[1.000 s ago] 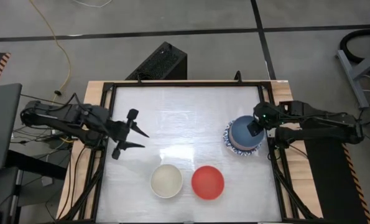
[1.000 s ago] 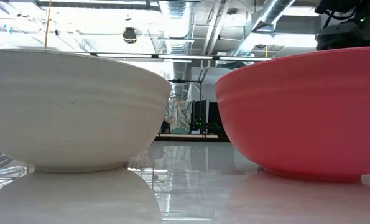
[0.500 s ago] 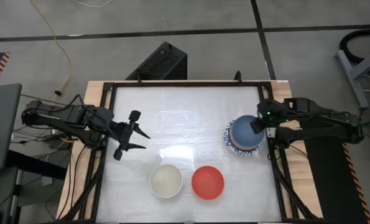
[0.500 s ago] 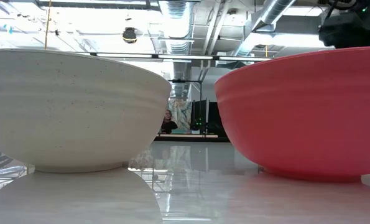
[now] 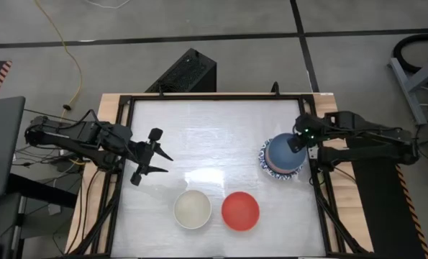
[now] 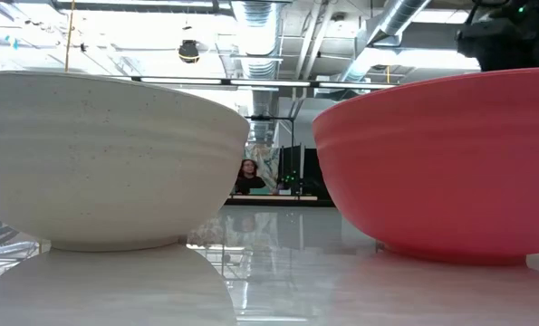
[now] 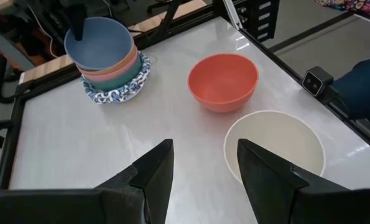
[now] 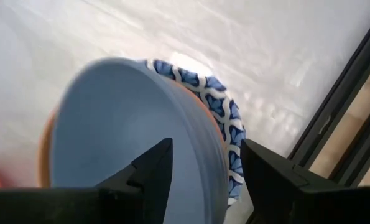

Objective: Nest bowls inside each other
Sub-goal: Stack the blue bowl on top of the brown bowl

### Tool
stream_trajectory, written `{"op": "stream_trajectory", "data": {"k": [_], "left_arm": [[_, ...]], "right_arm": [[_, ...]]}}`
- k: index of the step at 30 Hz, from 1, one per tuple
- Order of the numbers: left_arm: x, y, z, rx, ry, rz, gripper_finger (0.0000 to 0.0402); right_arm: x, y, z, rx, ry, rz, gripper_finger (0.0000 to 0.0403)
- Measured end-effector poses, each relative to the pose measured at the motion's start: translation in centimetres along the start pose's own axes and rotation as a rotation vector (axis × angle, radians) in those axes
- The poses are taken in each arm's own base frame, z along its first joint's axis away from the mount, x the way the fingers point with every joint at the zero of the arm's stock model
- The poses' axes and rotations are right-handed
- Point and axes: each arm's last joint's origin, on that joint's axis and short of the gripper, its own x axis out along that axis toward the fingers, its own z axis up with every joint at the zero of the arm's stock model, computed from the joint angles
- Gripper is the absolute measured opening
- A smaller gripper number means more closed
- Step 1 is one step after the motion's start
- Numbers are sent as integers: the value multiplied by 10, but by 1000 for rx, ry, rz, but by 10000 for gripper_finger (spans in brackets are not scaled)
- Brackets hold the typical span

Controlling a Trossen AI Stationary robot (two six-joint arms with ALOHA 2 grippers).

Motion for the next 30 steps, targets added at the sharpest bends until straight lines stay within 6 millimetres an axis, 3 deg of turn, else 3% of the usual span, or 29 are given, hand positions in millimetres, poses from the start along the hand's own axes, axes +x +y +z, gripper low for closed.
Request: {"op": "stream_trajectory", "data": {"k": [10, 14, 21, 30], "left_arm": [[0, 0, -2, -10, 17, -4, 168], [0, -1, -2, -12, 24, -6, 168], [0, 0, -2, -12, 25, 0, 168], [0, 0, -2, -23, 25, 1, 168]], "right_arm": [[-31, -16, -4, -27, -12, -125, 196], [-36, -22, -9, 6, -29, -105, 150], [-40, -25, -13, 17, -20, -46, 19], [-40, -16, -8, -17, -41, 58, 9]]}}
